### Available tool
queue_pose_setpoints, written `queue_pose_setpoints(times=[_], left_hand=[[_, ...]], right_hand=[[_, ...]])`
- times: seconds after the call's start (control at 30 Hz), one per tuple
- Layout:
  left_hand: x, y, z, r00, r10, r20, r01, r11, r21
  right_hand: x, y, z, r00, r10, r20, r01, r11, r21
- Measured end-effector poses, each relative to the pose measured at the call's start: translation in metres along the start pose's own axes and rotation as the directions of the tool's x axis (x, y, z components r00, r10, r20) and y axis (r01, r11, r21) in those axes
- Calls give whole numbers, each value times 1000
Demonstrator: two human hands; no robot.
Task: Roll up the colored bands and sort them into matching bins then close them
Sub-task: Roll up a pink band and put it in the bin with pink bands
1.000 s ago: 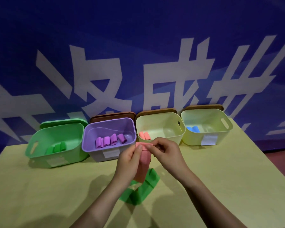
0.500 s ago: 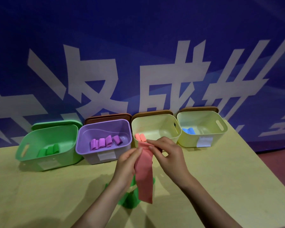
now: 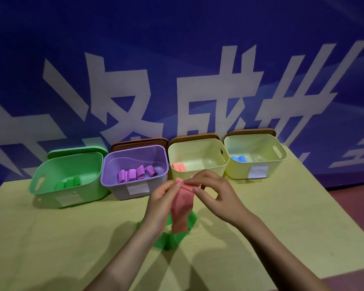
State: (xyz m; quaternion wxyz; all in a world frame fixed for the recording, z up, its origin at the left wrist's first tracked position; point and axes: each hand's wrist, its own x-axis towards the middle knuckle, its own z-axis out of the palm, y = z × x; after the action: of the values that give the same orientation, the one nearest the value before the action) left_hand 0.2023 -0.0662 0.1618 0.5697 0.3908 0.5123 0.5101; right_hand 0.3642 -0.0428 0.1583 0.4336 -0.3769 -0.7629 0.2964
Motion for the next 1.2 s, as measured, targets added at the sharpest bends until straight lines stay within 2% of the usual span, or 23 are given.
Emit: queue_pose_setpoints(times=[0.07,0.13,0.23,0.37,0.6,0.7,0.77,0.83,0.93,1.0,1.1,1.2], left_hand=[[-4,-2,2,998,53,-16,-52,996,73],[-8,-4,5,995,104,-5,-103,988,114],[-13,-3,12,984,167,61,-175,970,168],[-21,2,22,970,173,168,-205,960,193],[-9,-12,23,966,224,129,-250,936,249],[-5,-11,19,952,267,151,-297,923,244],[0,-7,16,961,239,137,-266,935,234],[4,-3,13,982,146,116,-165,971,174],[9,4,8,990,-31,140,34,999,-18],[12,7,6,985,-94,146,101,994,-38],[17,6,-3,986,-142,87,144,989,-22],[20,4,-10,988,-151,42,153,988,-35]], right_hand=[[-4,-8,3,978,207,-31,-196,958,210],[-7,-11,6,937,348,-3,-332,896,294],[-13,-13,5,923,383,-29,-366,899,242],[-22,-16,-7,910,414,-29,-390,876,284],[-22,-15,-17,858,513,32,-481,779,402],[-19,-11,-15,866,500,16,-459,780,425],[-15,-10,-10,876,482,-6,-431,790,436],[-8,-9,-5,883,467,-36,-405,800,443],[4,-7,2,892,440,-98,-371,840,397],[9,-3,6,906,405,-119,-343,871,352],[15,7,13,954,270,-129,-248,955,166],[16,11,17,995,25,-98,-31,997,-65]])
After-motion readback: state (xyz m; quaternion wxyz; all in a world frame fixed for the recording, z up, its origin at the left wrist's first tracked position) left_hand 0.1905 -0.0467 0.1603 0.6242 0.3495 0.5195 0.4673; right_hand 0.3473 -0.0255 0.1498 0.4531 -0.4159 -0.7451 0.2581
